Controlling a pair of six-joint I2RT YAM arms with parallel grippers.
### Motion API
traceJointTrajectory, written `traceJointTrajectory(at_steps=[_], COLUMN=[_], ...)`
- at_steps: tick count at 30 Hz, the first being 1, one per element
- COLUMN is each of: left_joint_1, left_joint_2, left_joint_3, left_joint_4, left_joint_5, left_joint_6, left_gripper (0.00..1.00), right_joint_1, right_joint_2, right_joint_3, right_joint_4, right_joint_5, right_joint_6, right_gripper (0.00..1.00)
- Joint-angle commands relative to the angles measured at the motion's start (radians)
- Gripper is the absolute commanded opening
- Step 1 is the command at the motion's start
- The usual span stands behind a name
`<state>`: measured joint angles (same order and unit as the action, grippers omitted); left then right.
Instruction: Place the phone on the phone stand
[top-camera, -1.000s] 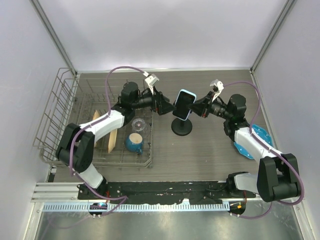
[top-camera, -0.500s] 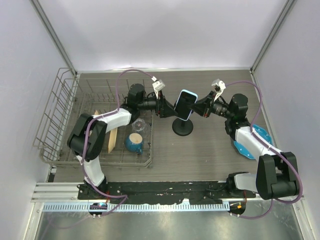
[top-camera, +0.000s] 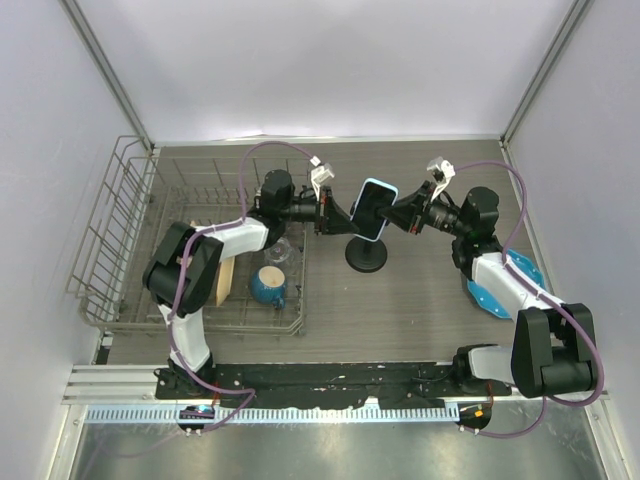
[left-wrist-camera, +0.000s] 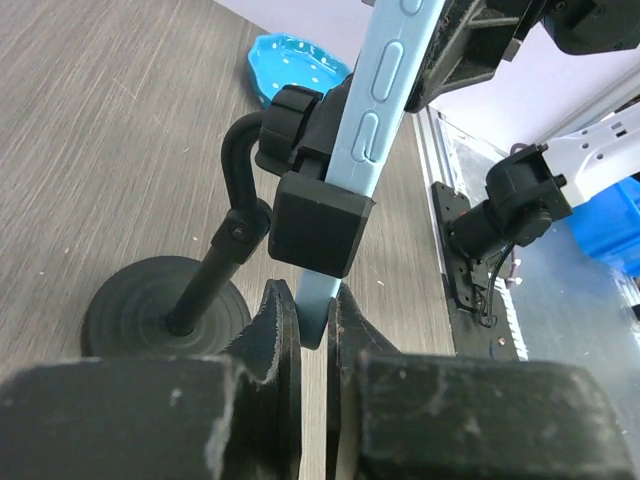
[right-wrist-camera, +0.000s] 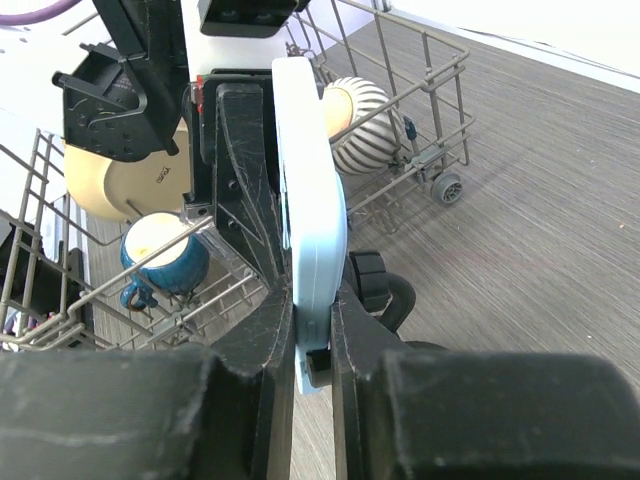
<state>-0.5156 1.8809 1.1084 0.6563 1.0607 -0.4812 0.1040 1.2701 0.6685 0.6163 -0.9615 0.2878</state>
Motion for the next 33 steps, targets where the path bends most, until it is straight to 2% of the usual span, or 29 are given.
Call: traceJointTrajectory(at_steps=[1,3,8,9,10,11,14,18,19,22,24,25,26,29,31,33], left_joint_1=[-0.015,-0.043,-0.060,-0.057,-0.057,-0.057,-0.057,-0.058,-0.060,-0.061,-0.066,-0.066,-0.067,-0.067,-0.067,-0.067], left_joint_2=[-0.060,-0.095,-0.141,-0.147,-0.157,-0.167,-0.253,-0.385,-0.410,-0.514,-0.566,-0.604,-0.618,-0.640,-0.643,-0.651], left_joint_3=[0.001,-0.008,-0.062,-0.058,-0.059,-0.071,-0.114,-0.133,-0.134,-0.162,-0.150,-0.109,-0.084,0.020,0.077,0.082], left_joint_4=[-0.018,-0.111,-0.086,-0.125,-0.141,-0.147,-0.152,-0.250,-0.279,-0.363,-0.470,-0.524,-0.638,-0.840,-0.912,-0.913], left_joint_5=[-0.115,-0.230,-0.360,-0.379,-0.392,-0.403,-0.459,-0.563,-0.634,-0.674,-0.691,-0.738,-0.767,-0.873,-0.880,-0.877], left_joint_6=[0.061,0.136,0.125,0.125,0.124,0.121,0.107,0.087,0.066,0.036,0.042,0.050,0.061,0.065,0.064,0.052], left_gripper=[0.00,0.00,0.01,0.12,0.27,0.51,0.71,0.75,0.75,0.72,0.72,0.72,0.72,0.73,0.73,0.75], right_joint_1=[-0.001,-0.001,-0.001,-0.003,-0.001,-0.001,-0.001,-0.001,-0.001,-0.001,0.000,-0.001,-0.001,0.000,0.002,0.000], right_joint_2=[-0.003,-0.011,-0.012,-0.014,-0.017,-0.015,-0.023,-0.028,-0.026,-0.028,-0.032,-0.032,-0.043,-0.072,-0.093,-0.132], right_joint_3=[0.006,0.005,-0.001,-0.003,-0.004,-0.004,-0.007,-0.007,-0.006,0.009,0.017,0.020,0.019,0.009,0.003,-0.003], right_joint_4=[0.005,0.011,0.017,0.016,0.016,0.016,0.017,0.011,0.005,-0.047,-0.075,-0.084,-0.087,-0.098,-0.124,-0.139], right_joint_5=[0.027,0.033,0.033,0.035,0.035,0.035,0.037,0.043,0.046,0.073,0.096,0.118,0.130,0.171,0.196,0.236], right_joint_6=[-0.004,-0.003,-0.001,0.001,0.001,0.001,-0.001,-0.001,-0.002,-0.018,-0.024,-0.024,-0.013,-0.001,0.007,0.020], right_gripper=[0.01,0.01,0.01,0.01,0.01,0.01,0.01,0.01,0.01,0.01,0.07,0.20,0.28,0.53,0.72,0.78])
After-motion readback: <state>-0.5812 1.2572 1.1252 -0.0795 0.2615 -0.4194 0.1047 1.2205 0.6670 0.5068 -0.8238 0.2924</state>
